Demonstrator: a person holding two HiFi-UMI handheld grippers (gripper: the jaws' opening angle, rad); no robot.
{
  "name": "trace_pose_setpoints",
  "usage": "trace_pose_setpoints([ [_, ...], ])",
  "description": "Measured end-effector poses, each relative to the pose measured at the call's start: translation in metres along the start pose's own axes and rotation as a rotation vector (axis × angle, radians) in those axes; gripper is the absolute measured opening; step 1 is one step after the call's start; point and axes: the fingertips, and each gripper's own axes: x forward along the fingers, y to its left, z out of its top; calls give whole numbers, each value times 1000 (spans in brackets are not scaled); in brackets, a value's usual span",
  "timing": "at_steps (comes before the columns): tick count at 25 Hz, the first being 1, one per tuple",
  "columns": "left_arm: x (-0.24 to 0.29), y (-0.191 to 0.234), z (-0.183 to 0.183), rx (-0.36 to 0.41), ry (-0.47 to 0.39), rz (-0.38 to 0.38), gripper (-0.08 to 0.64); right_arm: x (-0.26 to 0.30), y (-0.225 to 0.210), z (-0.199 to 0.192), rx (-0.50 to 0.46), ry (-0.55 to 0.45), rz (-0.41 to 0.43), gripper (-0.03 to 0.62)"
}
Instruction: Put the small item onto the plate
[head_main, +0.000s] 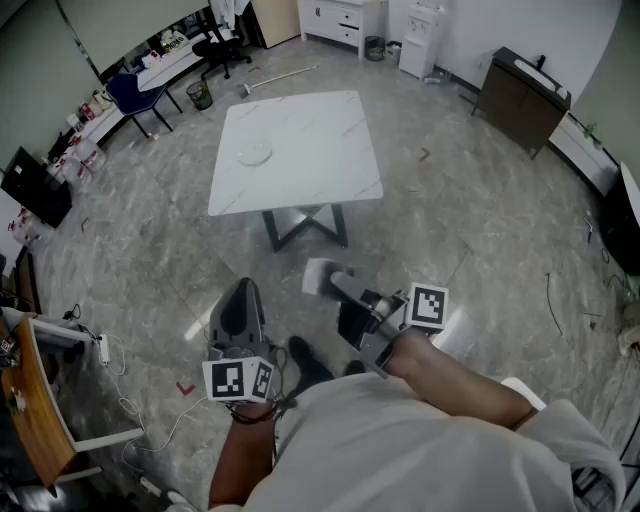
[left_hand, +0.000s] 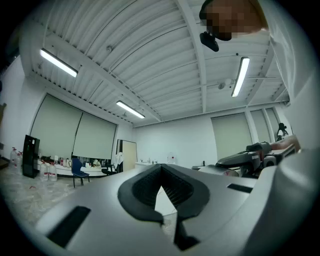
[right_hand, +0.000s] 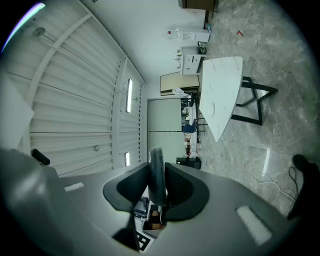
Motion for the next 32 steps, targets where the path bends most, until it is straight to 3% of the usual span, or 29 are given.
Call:
trace_pose_setpoints([
  [16,4,6,-14,-28,17,-4,5,5,-10,0,-3,8,-13,100],
  [25,55,94,-31,-42,49,-27,5,98,-36,20,0,-14,-32,100],
  [32,117,159,-29,-47,51,-101,5,187,-34,47,-36,-36,-20,100],
])
